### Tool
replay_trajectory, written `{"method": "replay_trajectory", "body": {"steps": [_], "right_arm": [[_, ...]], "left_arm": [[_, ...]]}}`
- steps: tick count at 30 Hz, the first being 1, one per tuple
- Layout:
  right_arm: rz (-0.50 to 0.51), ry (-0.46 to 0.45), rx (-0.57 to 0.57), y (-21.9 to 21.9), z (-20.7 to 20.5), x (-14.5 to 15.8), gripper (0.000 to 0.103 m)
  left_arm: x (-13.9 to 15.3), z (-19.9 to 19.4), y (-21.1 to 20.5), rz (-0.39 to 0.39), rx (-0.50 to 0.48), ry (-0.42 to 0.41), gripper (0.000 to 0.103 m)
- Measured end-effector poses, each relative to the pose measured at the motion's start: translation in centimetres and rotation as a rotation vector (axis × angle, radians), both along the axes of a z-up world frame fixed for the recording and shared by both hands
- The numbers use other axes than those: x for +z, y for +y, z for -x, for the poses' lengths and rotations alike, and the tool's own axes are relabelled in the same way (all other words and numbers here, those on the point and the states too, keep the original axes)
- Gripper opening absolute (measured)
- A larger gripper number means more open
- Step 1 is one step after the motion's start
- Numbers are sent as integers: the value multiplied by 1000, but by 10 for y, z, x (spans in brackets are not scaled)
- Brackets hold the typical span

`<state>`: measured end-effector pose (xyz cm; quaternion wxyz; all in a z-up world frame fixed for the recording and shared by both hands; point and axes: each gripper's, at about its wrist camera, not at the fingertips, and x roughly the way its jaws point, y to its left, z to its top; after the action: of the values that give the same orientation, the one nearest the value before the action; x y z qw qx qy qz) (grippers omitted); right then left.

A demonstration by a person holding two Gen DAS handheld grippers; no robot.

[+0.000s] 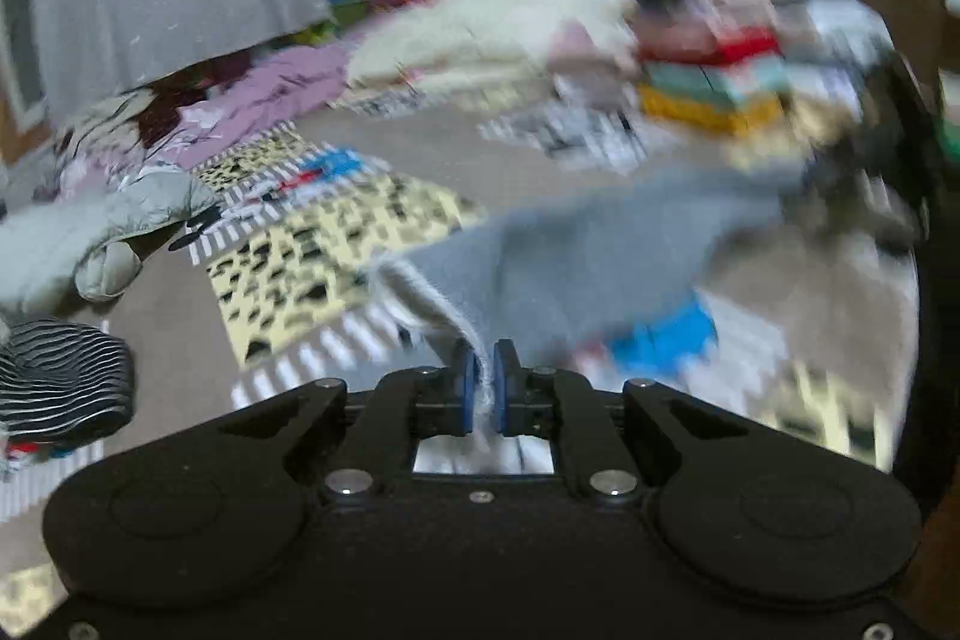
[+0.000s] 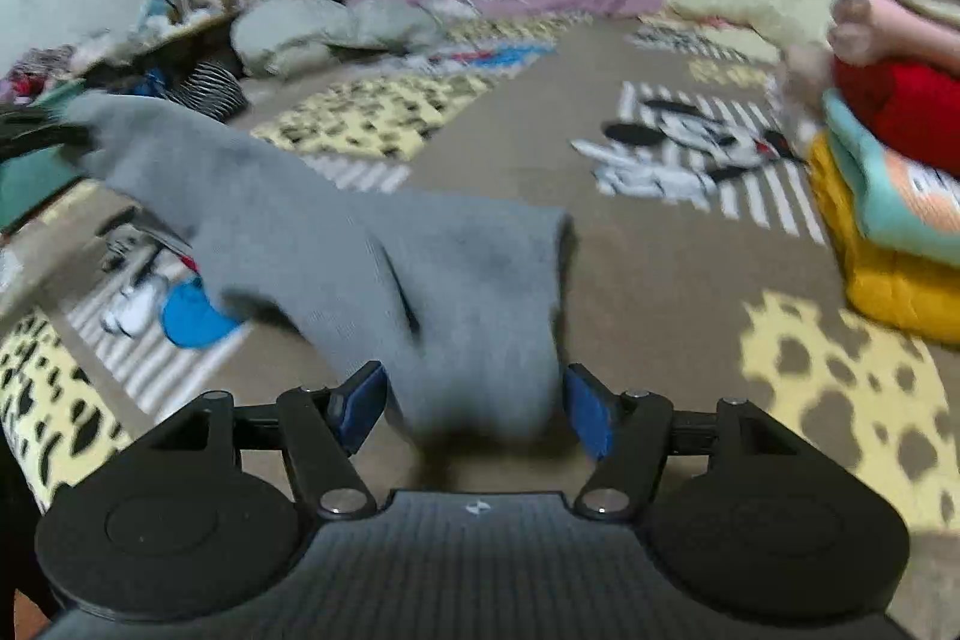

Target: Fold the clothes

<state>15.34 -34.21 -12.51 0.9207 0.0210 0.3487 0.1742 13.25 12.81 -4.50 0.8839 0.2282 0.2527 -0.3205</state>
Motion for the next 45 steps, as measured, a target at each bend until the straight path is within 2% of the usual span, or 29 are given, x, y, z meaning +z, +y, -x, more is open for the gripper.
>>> {"method": "replay_trajectory", "body": {"steps": [4, 7, 9, 10, 11, 13, 16, 20, 22, 25, 26, 27, 28, 29, 31, 33, 37, 41, 45], "right_arm": [[-14, 11, -28, -5, 11, -3, 65], [-22, -2, -32, -5, 18, 0, 65], [-32, -12, -34, -6, 23, 4, 65], [-45, -16, -38, -8, 24, 6, 65], [-59, -18, -43, -10, 24, 8, 65], [-112, -16, -57, -15, 25, 11, 66], [-275, 10, -100, -31, 27, 7, 66], [-635, 59, -255, -59, 32, -21, 66], [-785, 67, -332, -70, 35, -38, 68], [-990, 76, -428, -86, 39, -63, 72], [-1049, 83, -443, -89, 40, -71, 73], [-1104, 92, -458, -92, 40, -80, 73], [-1145, 92, -468, -94, 41, -86, 73], [-1176, 88, -473, -96, 41, -90, 73], [-1207, 88, -466, -98, 39, -95, 73], [-1212, 91, -456, -97, 37, -97, 73], [-1204, 94, -436, -95, 34, -97, 74], [-1206, 91, -424, -95, 31, -96, 75], [-1202, 85, -413, -93, 38, -93, 77]], "left_arm": [[-44, 43, -4, -252, -43, 37, 5], [-52, 55, 8, -219, 30, 87, 6], [-48, 58, 21, -147, 113, 121, 7], [-45, 58, 28, -87, 170, 150, 17], [-41, 58, 35, -17, 232, 181, 35], [-35, 60, 48, 151, 354, 249, 56], [-41, 64, 56, 445, 521, 363, 59], [-72, 63, 59, 784, 740, 544, 59], [-86, 61, 55, 909, 820, 603, 58], [-98, 59, 45, 1068, 905, 618, 58], [-100, 56, 40, 1093, 943, 607, 51], [-101, 54, 36, 1105, 975, 594, 42], [-103, 50, 32, 1099, 1000, 587, 17], [-105, 46, 27, 1086, 1023, 582, 7], [-101, 44, 19, 1071, 1018, 548, 5], [-84, 47, 15, 1063, 941, 484, 5], [-31, 57, 18, 990, 785, 348, 4], [14, 84, 42, 929, 661, 221, 4], [14, 108, 65, 871, 641, 181, 4]]}}
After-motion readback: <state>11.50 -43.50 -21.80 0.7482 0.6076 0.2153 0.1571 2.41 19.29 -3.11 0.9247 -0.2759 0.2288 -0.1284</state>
